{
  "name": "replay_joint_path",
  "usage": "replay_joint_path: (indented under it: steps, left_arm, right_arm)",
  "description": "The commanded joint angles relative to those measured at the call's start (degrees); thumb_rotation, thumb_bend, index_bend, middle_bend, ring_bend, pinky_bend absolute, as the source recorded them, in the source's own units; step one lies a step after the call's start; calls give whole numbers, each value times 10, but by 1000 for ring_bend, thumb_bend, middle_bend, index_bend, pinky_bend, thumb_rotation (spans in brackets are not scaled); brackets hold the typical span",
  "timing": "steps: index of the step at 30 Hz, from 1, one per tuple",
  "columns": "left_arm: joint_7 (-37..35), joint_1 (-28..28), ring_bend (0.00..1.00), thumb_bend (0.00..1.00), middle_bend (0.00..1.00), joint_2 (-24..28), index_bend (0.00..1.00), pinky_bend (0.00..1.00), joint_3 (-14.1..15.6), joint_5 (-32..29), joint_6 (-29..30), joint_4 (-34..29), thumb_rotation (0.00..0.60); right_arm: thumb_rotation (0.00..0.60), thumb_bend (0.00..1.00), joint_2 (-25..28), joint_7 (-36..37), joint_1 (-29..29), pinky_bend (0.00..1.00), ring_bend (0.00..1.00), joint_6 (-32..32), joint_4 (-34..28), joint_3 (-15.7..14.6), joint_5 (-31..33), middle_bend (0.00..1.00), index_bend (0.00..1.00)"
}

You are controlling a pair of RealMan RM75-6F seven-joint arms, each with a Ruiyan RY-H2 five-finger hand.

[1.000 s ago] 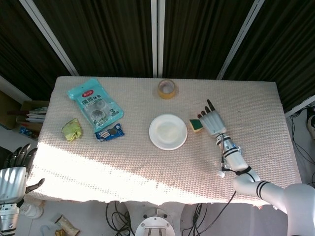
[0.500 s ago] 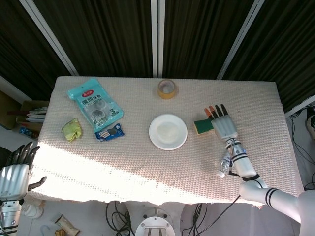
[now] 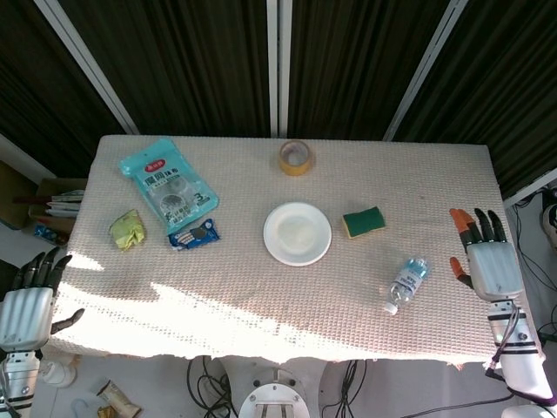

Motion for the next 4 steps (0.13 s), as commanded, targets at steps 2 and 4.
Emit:
replay_joint_path:
  steps: [2,4]
  left_arm:
    - [3,-1,62,93,56,1,155,137,0,1,0,-3,600]
    - [5,-1,62,93,56,1,155,137,0,1,0,-6,600]
  right_arm:
    - [600,268,29,56,-56,0,0,46,-33,-31,-36,125,0]
    - [600,268,30,49,-69,0,0,64,-33,-32,-47,125,0]
